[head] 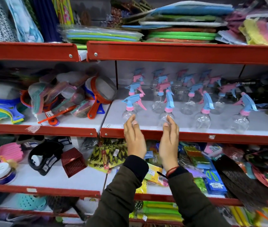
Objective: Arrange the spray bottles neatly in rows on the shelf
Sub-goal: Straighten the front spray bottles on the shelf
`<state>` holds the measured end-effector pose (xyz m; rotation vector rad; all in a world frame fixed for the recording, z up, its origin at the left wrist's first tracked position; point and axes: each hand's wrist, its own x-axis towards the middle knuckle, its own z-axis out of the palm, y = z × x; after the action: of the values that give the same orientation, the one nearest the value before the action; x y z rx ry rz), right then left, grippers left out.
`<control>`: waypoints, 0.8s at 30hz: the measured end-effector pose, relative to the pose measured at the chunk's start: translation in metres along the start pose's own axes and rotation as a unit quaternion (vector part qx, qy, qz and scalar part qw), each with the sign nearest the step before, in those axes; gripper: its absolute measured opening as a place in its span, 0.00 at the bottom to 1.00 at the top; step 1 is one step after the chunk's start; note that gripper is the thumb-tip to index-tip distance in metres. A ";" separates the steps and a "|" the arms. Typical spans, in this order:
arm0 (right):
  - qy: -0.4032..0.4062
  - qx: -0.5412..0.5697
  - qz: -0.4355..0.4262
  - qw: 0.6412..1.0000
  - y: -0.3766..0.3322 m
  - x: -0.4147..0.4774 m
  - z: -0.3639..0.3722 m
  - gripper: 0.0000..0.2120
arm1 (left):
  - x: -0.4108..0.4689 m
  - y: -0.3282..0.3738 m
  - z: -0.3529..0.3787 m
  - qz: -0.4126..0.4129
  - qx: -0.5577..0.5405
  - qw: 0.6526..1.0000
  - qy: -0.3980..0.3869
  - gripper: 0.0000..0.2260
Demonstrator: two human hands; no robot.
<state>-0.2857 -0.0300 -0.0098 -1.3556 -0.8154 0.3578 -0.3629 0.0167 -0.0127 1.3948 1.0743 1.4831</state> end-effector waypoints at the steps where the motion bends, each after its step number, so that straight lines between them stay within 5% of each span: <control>1: 0.014 0.000 0.009 1.000 0.004 0.006 -0.008 0.20 | -0.006 0.000 0.008 -0.004 0.000 1.000 -0.015 0.17; 6: 0.013 0.001 0.068 0.998 0.013 0.052 -0.035 0.22 | -0.013 0.004 0.048 -0.059 0.001 0.994 -0.094 0.18; 12: -0.099 -0.028 0.125 0.987 0.010 0.089 -0.037 0.20 | 0.004 0.016 0.084 -0.121 0.009 0.979 -0.166 0.23; 21: -0.113 -0.080 0.086 0.987 0.019 0.074 -0.053 0.23 | 0.036 -0.018 0.112 -0.150 -0.012 0.970 -0.193 0.34; 24: -0.101 -0.079 0.088 0.988 0.023 0.085 -0.058 0.22 | 0.029 -0.003 0.109 -0.152 0.009 0.975 -0.164 0.31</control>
<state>-0.1820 -0.0105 -0.0051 -1.5630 -0.9072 0.5860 -0.2559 0.0503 -0.0042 1.3593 1.0361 0.9848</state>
